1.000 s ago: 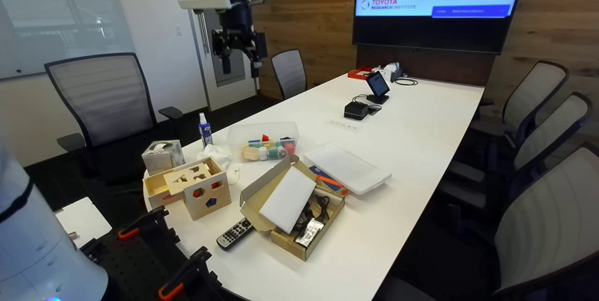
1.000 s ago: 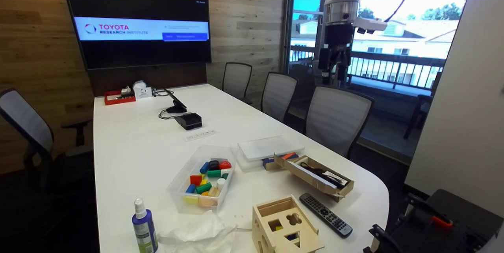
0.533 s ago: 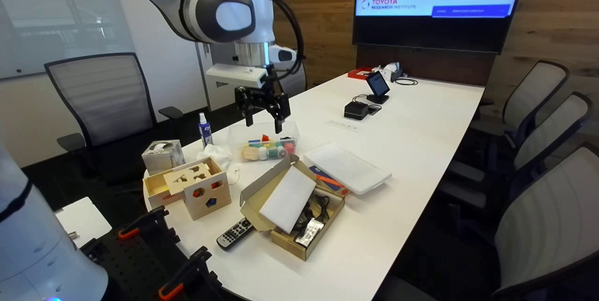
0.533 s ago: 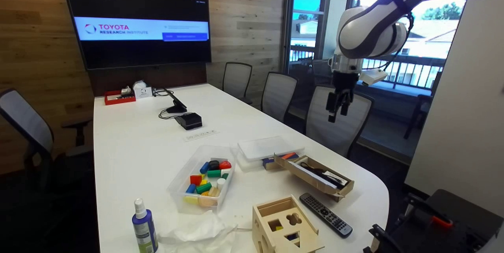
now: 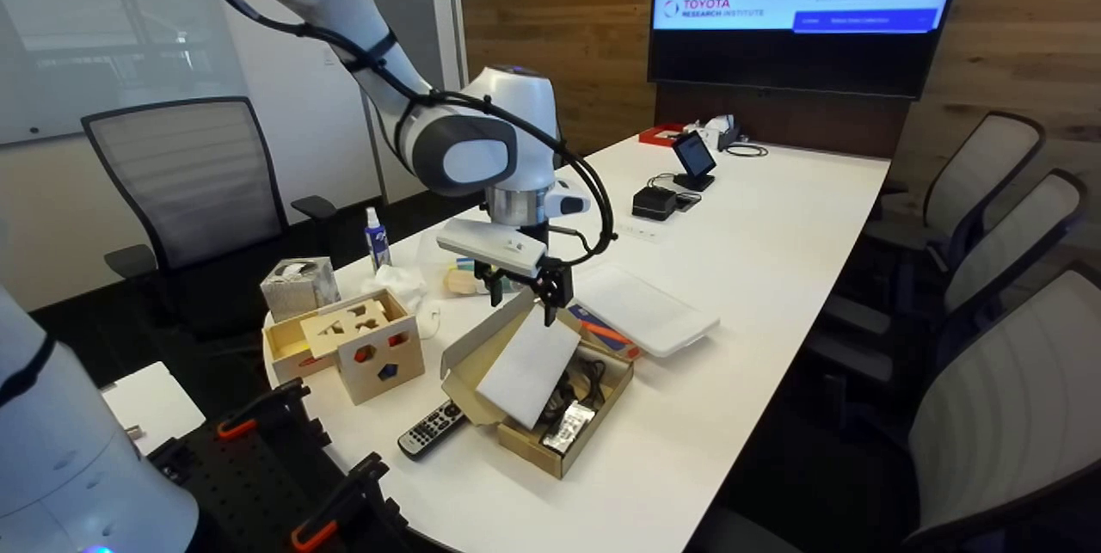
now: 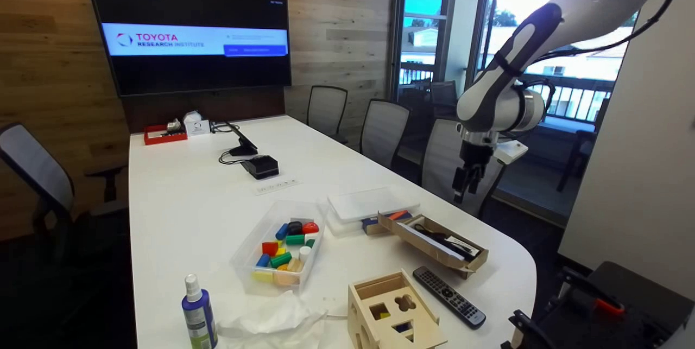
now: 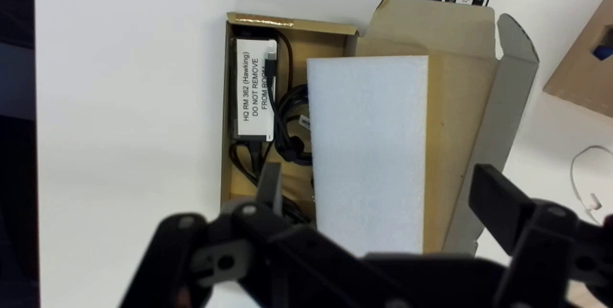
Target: Remove the charging cable from the box and put it on the table
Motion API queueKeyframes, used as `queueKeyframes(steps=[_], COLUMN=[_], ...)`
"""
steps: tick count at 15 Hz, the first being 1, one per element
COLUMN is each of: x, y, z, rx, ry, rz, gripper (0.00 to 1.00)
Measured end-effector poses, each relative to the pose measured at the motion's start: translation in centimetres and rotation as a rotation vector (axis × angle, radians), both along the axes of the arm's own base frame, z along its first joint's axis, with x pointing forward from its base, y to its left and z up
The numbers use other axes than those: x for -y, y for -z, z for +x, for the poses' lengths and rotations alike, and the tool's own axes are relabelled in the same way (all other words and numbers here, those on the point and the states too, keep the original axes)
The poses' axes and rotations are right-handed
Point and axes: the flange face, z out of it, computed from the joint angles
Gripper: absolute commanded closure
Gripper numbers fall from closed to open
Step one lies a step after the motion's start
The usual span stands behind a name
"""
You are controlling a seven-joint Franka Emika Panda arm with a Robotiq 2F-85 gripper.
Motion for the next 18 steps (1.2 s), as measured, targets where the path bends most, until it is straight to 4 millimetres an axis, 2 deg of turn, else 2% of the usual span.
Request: queueKeyframes(steps=[5,11,14,18], x=[0.6,3.8,5.3,6.4], y=[6.6,13.3,15.6,17.5], z=[3.1,6.1,7.4,9.3], rx=[-0.06,-0.086,-0.081,-0.085], ry=[-0.007,0.036,0.049,0.034], rz=[0.044,0.077,0.085,0.083], gripper=[0.0,0.0,0.0,0.0])
